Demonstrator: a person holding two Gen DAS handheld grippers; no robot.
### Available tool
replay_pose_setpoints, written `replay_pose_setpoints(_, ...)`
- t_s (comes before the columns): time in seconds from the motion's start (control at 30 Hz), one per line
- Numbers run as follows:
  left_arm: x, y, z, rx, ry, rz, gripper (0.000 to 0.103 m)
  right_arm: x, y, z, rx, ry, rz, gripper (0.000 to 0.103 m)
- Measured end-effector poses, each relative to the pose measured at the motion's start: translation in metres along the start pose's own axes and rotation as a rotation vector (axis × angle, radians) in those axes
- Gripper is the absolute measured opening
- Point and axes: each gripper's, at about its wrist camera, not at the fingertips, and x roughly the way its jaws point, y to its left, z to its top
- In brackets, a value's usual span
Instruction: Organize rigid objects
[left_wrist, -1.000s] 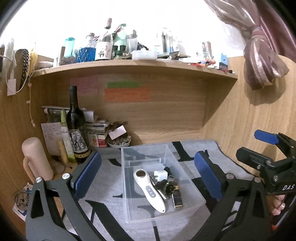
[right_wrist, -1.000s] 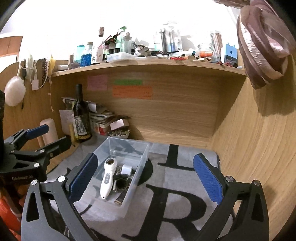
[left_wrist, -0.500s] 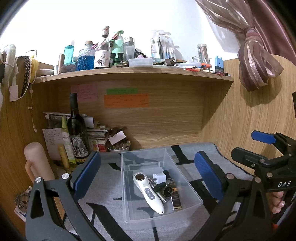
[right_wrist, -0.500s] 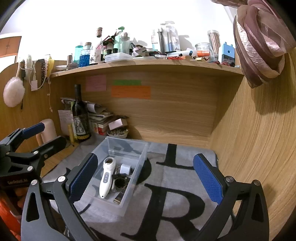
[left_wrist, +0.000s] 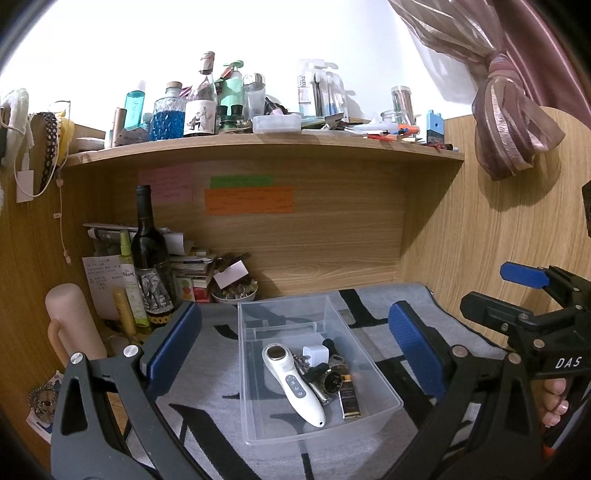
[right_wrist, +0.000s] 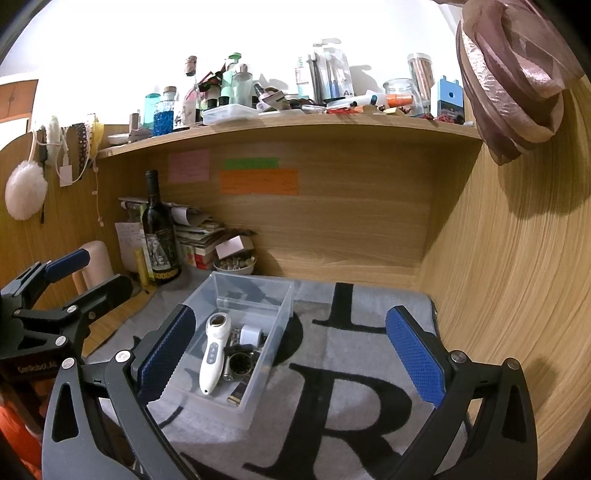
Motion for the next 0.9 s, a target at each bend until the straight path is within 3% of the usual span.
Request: replay_pose_setpoints(0.9, -0.0005, -0.0035, 0.0002, 0.007, -0.002, -0.013, 0.103, -0.0001, 0.0034, 0.0011, 0.004, 0.001, -0.003, 0.103)
